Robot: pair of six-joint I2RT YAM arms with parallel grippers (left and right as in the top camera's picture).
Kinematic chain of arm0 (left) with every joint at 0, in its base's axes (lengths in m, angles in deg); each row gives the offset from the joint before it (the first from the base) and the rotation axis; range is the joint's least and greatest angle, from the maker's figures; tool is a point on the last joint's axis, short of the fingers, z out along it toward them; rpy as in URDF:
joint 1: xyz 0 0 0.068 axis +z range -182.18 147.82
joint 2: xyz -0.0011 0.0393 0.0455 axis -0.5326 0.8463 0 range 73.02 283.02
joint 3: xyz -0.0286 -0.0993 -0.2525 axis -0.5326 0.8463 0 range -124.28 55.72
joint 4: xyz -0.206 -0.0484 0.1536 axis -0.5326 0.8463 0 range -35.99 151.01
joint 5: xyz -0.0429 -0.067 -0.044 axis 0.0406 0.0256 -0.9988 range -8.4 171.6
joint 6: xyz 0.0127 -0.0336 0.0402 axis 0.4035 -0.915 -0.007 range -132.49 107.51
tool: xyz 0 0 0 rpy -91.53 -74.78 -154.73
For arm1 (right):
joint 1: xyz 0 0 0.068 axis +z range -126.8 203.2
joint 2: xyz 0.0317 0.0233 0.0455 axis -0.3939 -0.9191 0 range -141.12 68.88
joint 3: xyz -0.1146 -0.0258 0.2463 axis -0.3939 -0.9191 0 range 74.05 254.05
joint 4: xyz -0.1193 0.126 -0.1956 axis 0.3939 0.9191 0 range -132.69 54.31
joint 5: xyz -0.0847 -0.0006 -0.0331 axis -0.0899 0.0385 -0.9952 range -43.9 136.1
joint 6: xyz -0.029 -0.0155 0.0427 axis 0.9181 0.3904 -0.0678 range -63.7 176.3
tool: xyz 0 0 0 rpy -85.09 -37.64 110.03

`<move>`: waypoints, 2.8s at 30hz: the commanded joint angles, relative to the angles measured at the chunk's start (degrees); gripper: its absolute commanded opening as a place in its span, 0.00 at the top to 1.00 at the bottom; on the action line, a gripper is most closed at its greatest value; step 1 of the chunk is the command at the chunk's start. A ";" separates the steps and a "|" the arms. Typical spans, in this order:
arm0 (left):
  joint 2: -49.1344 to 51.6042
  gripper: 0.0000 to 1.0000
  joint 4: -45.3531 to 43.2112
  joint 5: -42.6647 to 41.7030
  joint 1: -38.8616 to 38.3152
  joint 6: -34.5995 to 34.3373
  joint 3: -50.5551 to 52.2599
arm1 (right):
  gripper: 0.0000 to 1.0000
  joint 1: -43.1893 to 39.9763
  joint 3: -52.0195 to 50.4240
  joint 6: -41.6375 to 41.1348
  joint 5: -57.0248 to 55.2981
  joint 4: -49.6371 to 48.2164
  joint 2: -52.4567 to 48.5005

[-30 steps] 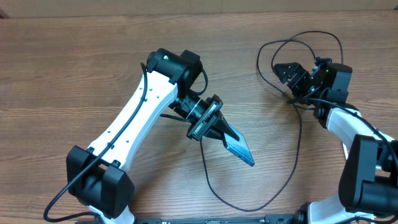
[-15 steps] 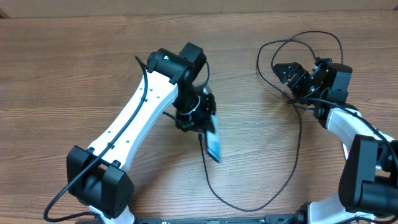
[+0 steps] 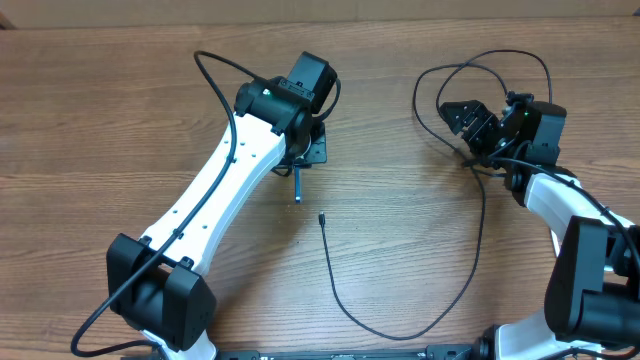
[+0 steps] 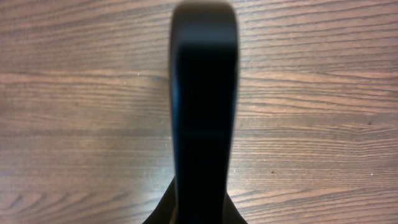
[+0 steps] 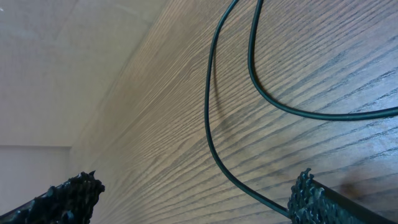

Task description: Plug charger to phone and switch on socket

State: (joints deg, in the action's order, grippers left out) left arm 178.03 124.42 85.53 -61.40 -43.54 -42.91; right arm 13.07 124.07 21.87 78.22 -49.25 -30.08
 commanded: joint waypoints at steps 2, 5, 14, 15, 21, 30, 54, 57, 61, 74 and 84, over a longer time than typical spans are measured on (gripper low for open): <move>-1.16 0.96 -1.73 1.03 0.11 3.89 -0.04 | 0.00 -0.17 0.20 0.63 -0.57 -0.15 -0.17; -1.16 0.96 -3.04 1.14 0.98 3.87 1.38 | 0.00 -0.17 0.20 0.63 -0.59 -0.15 -0.17; -1.16 0.96 -6.38 1.09 6.80 5.44 11.50 | 0.00 -0.17 0.20 0.63 -0.59 -0.15 -0.17; -1.16 0.96 -6.60 1.09 7.08 5.62 12.59 | 0.00 -0.17 0.20 0.63 -0.57 -0.15 -0.17; -1.14 0.96 -11.21 1.16 6.71 7.76 19.32 | 0.00 -0.17 0.20 0.63 -0.59 -0.15 -0.17; -1.14 0.96 -14.40 1.09 5.64 5.29 24.24 | 0.00 -0.17 0.20 0.63 -0.59 -0.15 -0.17; -1.14 0.83 -17.07 0.94 4.26 -0.31 29.22 | 0.00 -0.17 0.20 0.63 -0.59 -0.15 -0.17; -1.14 0.83 -16.98 0.94 4.26 -1.05 29.22 | 0.00 -0.17 0.20 0.63 -0.59 -0.15 -0.17; -1.14 0.83 -16.94 0.98 4.26 -2.34 29.22 | 0.00 -0.17 0.20 0.63 -0.59 -0.15 -0.17; -1.14 0.83 -17.11 2.25 4.26 -4.63 29.22 | 0.00 -0.17 0.20 0.63 -0.59 -0.15 -0.17; -1.14 0.88 -17.59 2.23 4.26 -7.91 29.22 | 0.00 -0.17 0.20 0.63 -0.59 -0.15 -0.17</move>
State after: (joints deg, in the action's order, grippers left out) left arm 177.79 107.05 86.64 -56.85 -50.12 -13.95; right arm 13.07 124.07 21.85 78.19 -49.25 -30.08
